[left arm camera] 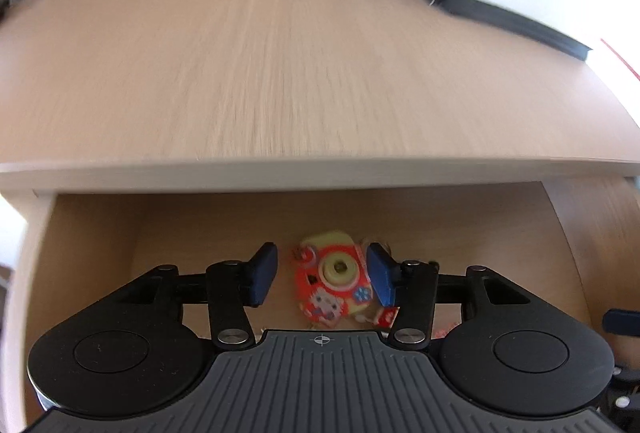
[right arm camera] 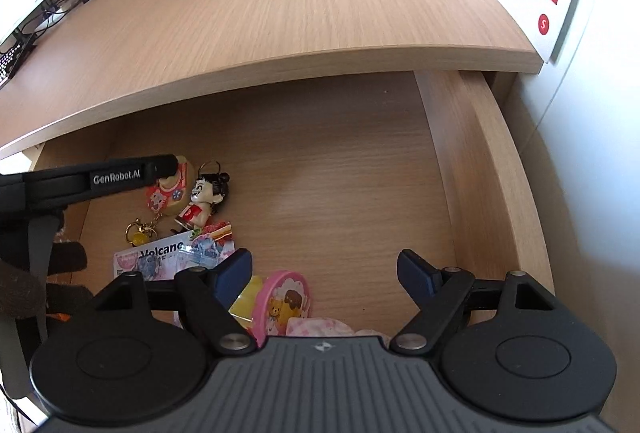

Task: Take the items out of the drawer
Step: 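Grasp the yellow-red keychain with the left tool while the right grasps the boy-figure keychain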

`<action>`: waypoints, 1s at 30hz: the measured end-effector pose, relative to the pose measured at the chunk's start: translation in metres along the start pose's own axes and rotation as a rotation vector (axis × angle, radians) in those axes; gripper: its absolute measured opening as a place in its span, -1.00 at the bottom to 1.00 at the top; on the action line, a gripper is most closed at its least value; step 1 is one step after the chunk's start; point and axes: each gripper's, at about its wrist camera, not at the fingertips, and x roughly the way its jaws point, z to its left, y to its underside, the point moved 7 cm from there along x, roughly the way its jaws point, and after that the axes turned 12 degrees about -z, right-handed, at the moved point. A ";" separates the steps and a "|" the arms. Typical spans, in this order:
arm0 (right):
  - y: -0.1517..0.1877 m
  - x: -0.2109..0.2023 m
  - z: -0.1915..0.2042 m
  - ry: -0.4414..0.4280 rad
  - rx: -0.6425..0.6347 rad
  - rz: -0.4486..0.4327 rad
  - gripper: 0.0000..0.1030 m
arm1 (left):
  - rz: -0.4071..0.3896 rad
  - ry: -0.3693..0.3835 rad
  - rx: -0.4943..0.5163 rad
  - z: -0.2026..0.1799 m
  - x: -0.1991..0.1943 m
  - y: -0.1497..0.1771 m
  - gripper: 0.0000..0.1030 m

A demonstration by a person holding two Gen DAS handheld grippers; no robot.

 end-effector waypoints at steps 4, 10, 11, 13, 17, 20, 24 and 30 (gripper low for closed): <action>0.001 0.000 -0.001 0.002 0.004 -0.001 0.56 | 0.044 0.005 -0.041 0.000 0.004 0.005 0.09; 0.002 -0.001 0.000 0.005 0.008 -0.002 0.56 | 0.066 0.030 -0.064 -0.004 0.008 0.007 0.12; 0.001 -0.002 0.000 0.005 0.007 -0.005 0.56 | 0.066 0.030 -0.065 -0.004 0.008 0.006 0.09; 0.000 -0.004 0.001 0.003 0.010 -0.014 0.56 | 0.071 0.032 -0.065 -0.002 0.006 0.005 0.00; -0.004 -0.007 0.003 -0.010 0.022 -0.017 0.56 | 0.158 0.033 -0.081 0.009 -0.009 0.007 -0.09; -0.012 -0.005 0.011 -0.036 0.021 -0.020 0.56 | 0.156 0.081 -0.112 0.025 -0.042 0.006 -0.10; -0.027 0.008 0.037 -0.094 -0.021 -0.009 0.57 | 0.133 0.128 -0.160 0.048 -0.101 0.002 -0.10; -0.033 0.055 0.080 -0.117 -0.160 0.050 0.56 | 0.068 0.121 -0.230 0.094 -0.166 0.000 -0.11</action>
